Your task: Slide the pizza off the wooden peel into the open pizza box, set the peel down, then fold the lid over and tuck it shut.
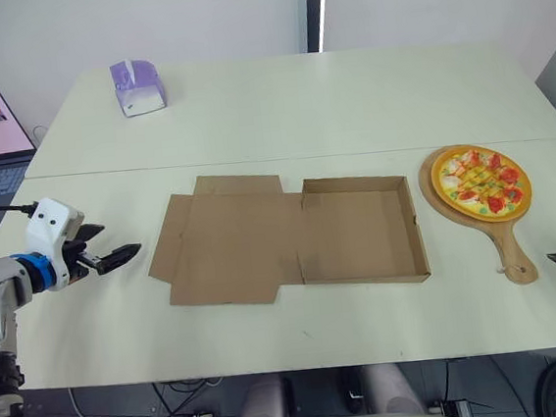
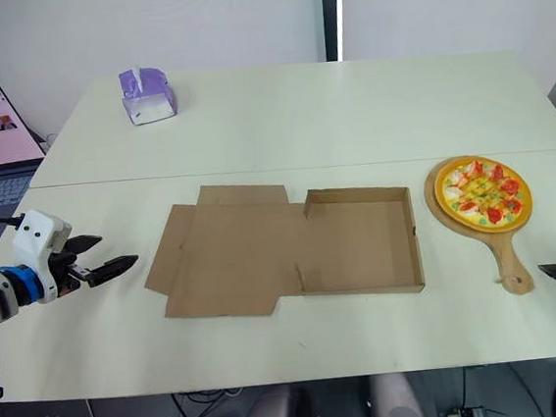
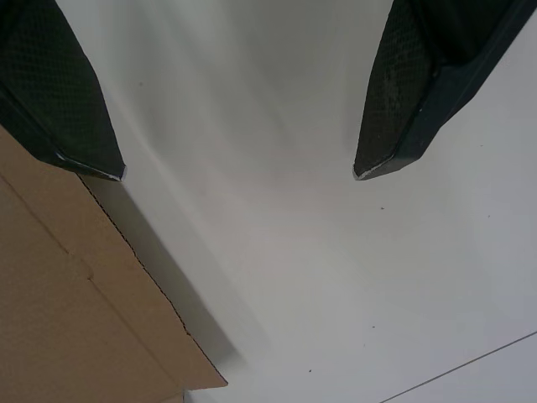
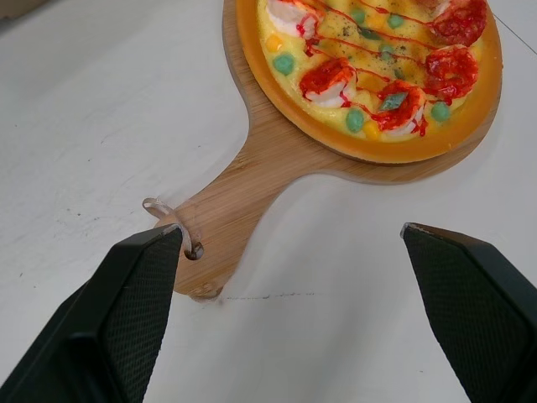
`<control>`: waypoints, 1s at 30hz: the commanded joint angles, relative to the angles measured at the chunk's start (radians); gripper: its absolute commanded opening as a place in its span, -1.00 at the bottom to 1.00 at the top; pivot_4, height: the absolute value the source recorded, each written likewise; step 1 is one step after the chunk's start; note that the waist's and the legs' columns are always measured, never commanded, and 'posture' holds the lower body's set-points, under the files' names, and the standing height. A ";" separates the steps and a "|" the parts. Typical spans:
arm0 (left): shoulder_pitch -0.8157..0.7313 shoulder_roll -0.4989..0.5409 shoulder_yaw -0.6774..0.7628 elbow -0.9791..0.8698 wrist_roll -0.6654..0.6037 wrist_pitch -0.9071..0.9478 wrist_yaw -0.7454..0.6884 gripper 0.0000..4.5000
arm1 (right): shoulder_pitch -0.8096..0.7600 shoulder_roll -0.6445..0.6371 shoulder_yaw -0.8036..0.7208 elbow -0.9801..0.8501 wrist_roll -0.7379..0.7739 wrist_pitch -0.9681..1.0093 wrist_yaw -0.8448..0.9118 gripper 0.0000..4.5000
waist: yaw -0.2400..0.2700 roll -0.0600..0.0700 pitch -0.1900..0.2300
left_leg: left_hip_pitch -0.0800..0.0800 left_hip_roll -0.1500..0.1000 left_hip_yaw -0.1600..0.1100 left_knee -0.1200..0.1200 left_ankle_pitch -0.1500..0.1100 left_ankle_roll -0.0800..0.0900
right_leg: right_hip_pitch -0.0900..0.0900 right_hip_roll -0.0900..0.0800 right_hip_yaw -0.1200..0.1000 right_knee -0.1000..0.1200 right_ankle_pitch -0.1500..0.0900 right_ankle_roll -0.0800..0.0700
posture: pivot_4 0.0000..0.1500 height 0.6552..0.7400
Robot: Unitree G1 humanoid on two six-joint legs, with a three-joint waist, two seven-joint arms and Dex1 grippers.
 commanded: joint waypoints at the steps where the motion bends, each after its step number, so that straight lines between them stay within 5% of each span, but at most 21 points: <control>1: -0.005 0.014 0.018 -0.013 -0.012 0.007 -0.014 1.00 | -0.019 0.000 -0.024 -0.020 0.015 0.014 -0.011 0.99 | 0.000 0.000 0.000 | 0.000 0.000 0.000 0.000 0.000 0.000 | 0.000 0.000 0.000 0.000 0.000 0.000 | 1.00 0.57; 30: 0.008 0.010 0.049 -0.176 -0.161 0.086 -0.159 1.00 | -0.094 0.010 -0.007 -0.036 0.044 0.100 -0.068 0.99 | 0.000 0.000 0.000 | 0.000 0.000 -0.001 0.000 0.000 0.000 | 0.000 0.000 0.000 0.000 0.000 0.000 | 1.00 0.57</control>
